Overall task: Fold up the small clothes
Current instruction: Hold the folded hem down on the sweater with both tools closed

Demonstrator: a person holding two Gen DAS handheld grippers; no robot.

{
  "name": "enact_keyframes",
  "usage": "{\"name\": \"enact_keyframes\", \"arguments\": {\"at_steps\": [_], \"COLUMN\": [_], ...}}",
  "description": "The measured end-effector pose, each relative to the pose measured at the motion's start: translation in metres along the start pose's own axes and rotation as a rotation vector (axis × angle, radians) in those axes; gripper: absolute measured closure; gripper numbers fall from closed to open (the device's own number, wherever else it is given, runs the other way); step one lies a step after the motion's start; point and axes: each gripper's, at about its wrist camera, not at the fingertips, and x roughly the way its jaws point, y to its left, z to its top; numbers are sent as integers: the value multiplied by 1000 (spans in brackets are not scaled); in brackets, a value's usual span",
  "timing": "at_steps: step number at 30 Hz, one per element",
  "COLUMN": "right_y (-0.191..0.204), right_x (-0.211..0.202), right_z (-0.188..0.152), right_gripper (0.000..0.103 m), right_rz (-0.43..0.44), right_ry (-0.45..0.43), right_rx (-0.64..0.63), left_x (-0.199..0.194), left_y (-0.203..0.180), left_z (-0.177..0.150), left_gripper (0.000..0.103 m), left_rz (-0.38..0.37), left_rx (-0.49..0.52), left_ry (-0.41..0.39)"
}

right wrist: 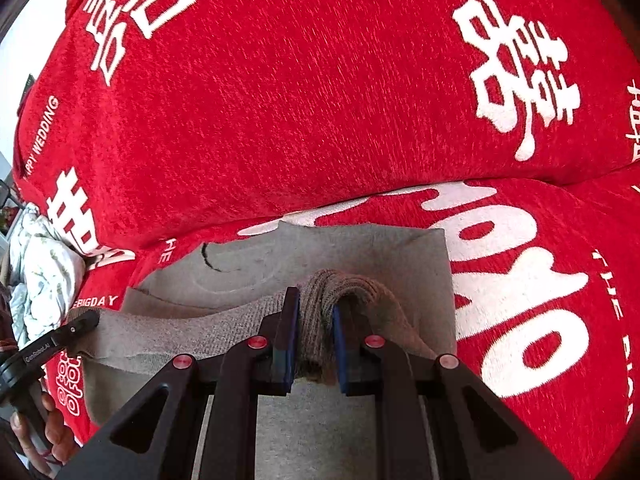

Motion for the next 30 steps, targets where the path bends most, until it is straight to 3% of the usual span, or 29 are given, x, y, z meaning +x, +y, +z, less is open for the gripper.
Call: {"name": "enact_keyframes", "arguments": {"at_steps": [30], "right_y": [-18], "right_x": [54], "right_z": [6], "right_gripper": [86], "right_rz": [-36], "right_ry": [32], "right_rx": [22], "left_x": [56], "left_y": [2], "left_z": [15], "left_gripper": [92], "left_rz": [56], "left_rx": [29], "left_ry": [68]}}
